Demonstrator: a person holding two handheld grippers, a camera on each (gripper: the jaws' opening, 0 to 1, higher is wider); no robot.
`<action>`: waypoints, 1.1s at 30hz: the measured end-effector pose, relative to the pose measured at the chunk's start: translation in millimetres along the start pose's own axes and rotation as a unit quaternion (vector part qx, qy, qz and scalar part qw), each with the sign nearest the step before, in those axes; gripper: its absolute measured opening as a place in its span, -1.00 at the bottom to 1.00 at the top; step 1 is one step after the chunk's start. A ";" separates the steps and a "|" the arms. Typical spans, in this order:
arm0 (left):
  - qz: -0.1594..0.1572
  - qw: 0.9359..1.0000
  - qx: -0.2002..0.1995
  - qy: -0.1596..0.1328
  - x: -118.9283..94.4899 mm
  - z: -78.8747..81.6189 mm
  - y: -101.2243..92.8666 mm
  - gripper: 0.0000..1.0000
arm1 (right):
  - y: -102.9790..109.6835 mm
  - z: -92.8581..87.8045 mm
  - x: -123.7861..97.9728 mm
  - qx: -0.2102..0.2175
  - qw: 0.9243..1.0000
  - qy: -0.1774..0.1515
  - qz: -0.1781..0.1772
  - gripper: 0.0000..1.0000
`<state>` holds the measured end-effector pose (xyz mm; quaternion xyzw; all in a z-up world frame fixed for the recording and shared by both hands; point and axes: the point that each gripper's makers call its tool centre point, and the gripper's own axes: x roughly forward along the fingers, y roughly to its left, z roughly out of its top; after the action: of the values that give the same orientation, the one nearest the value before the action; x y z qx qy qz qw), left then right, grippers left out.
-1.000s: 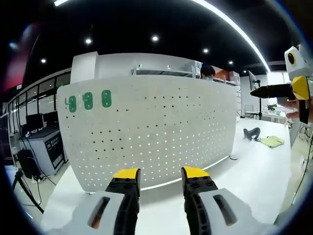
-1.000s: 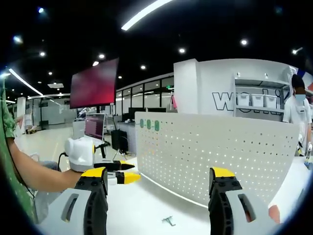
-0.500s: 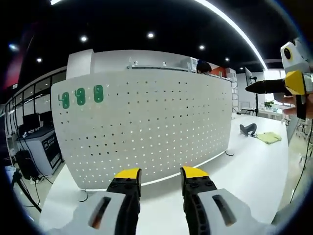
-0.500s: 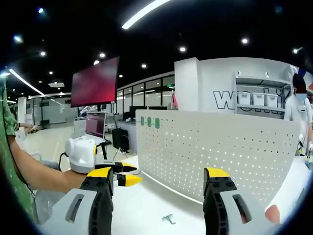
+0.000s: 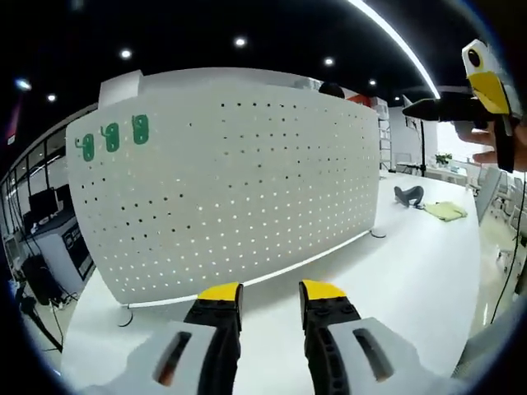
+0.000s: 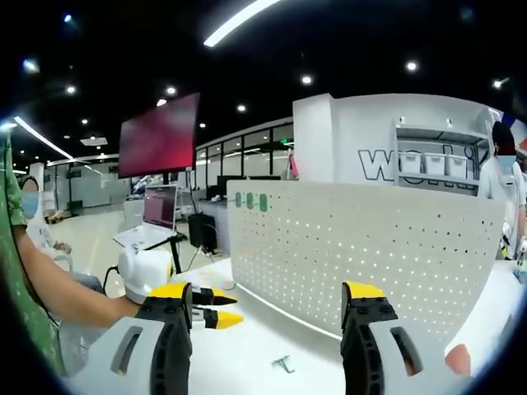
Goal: Insert the hook assembly into the mounting plate slot until the hook locks in place.
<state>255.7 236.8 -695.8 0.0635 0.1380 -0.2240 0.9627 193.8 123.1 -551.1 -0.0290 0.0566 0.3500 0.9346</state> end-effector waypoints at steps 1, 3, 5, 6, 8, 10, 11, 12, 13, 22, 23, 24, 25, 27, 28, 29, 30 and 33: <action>-0.002 1.000 0.002 0.002 1.3 -1.1 -1.6 -0.44 | -0.4 -0.5 -0.2 0.000 1.000 0.001 -0.001 0.50; -0.007 1.000 0.007 0.008 4.6 -4.5 -5.3 -0.44 | -1.1 -2.2 -0.5 0.001 1.000 0.003 -0.001 0.50; -0.013 1.000 0.012 0.017 8.5 -9.4 -9.6 -0.44 | -1.5 -3.0 -0.7 0.003 1.000 0.003 -0.002 0.50; -0.015 1.000 0.014 0.019 9.9 -11.0 -10.9 -0.45 | -1.6 -3.5 -0.9 0.004 1.000 0.003 -0.002 0.50; -0.020 0.999 0.020 0.030 13.8 -17.1 -14.4 -0.45 | -1.8 -4.3 -1.2 0.005 1.000 0.003 -0.002 0.50; -0.024 0.999 0.024 0.035 17.3 -21.5 -16.8 -0.47 | -2.4 -6.3 -1.3 0.006 1.000 0.005 -0.002 0.50; -0.027 0.998 0.027 0.041 19.8 -25.5 -18.7 -0.47 | -2.5 -7.7 -1.3 0.007 1.000 0.006 -0.002 0.50; -0.030 0.998 0.028 0.046 21.5 -28.3 -20.2 -0.47 | -2.7 -8.6 -1.3 0.007 1.000 0.007 -0.002 0.50; -0.032 0.998 0.030 0.050 23.0 -31.0 -21.5 -0.47 | -2.9 -9.5 -1.2 0.008 1.000 0.007 -0.002 0.50; -0.054 0.994 0.048 0.080 38.1 -51.8 -36.3 -0.50 | -4.4 -27.6 -0.2 0.018 1.000 0.022 -0.003 0.50; -0.056 0.994 0.050 0.081 38.8 -52.9 -37.6 -0.50 | -4.6 -29.7 -0.1 0.018 1.000 0.025 -0.004 0.50; -0.058 0.994 0.051 0.083 39.5 -53.9 -38.7 -0.50 | -4.7 -31.6 0.0 0.018 0.999 0.027 -0.004 0.50; -0.060 0.993 0.053 0.084 40.5 -55.0 -39.9 -0.50 | -4.8 -34.2 0.3 0.020 0.999 0.029 -0.004 0.50; -0.065 0.992 0.057 0.089 43.4 -58.8 -43.3 -0.51 | -4.8 -38.8 0.5 0.023 0.999 0.033 -0.003 0.50; -0.067 0.992 0.060 0.093 44.6 -60.7 -44.5 -0.52 | -5.0 -41.1 0.6 0.024 0.999 0.036 -0.003 0.50; -0.070 0.991 0.062 0.096 46.4 -63.2 -46.2 -0.52 | -5.0 -44.4 0.5 0.025 0.999 0.039 -0.002 0.50; -0.071 0.991 0.064 0.099 47.7 -65.0 -47.0 -0.52 | -5.1 -46.1 0.3 0.026 0.999 0.041 -0.002 0.50; -0.075 0.989 0.071 0.108 53.0 -71.4 -49.8 -0.54 | -6.0 -52.2 -0.6 0.030 0.998 0.047 -0.002 0.50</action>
<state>262.1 183.6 -782.5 0.1445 0.2290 -0.2970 0.9157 192.8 113.3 -602.7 -0.0178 0.1104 0.3442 0.9322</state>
